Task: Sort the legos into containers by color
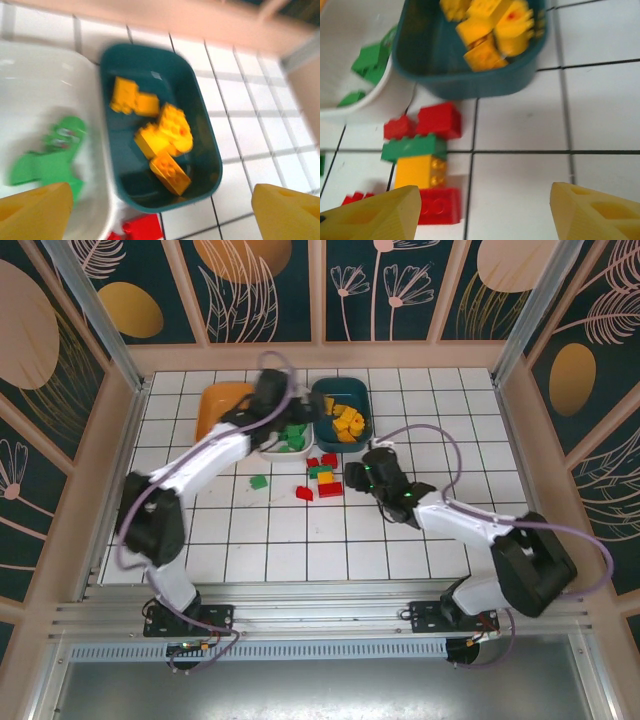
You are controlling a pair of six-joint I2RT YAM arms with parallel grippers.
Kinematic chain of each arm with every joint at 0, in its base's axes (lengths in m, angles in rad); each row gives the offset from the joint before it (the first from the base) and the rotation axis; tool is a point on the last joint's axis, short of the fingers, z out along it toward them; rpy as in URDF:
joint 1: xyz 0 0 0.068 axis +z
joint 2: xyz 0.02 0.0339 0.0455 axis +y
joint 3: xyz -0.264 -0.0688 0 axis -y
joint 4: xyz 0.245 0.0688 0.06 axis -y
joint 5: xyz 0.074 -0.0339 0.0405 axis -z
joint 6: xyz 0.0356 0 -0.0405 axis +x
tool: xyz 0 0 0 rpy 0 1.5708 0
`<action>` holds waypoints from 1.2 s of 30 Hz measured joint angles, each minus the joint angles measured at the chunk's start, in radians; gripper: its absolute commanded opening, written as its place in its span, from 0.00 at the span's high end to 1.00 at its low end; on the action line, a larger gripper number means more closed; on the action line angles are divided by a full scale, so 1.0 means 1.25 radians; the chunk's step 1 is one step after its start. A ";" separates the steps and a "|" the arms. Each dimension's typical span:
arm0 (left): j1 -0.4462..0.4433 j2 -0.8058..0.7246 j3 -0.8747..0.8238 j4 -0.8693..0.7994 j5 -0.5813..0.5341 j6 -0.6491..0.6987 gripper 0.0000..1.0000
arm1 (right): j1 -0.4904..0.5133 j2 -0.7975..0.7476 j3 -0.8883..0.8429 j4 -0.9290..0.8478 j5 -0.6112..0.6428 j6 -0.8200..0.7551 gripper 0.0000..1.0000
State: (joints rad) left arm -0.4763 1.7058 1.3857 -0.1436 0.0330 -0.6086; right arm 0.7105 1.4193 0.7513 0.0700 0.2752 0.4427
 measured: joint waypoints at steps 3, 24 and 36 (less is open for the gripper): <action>0.118 -0.149 -0.208 0.079 0.009 -0.055 0.02 | 0.044 0.080 0.044 -0.008 -0.006 -0.003 0.28; 0.146 -0.461 -0.591 0.088 -0.028 -0.105 0.01 | 0.076 0.307 0.179 -0.070 -0.053 -0.020 0.17; 0.146 -0.458 -0.591 0.094 -0.022 -0.107 0.02 | 0.077 0.361 0.223 -0.083 -0.031 -0.017 0.39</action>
State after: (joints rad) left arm -0.2935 1.1332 0.6476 -0.0265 0.0055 -0.7425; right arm 0.8070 1.8709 1.0298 -0.0338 0.2359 0.4213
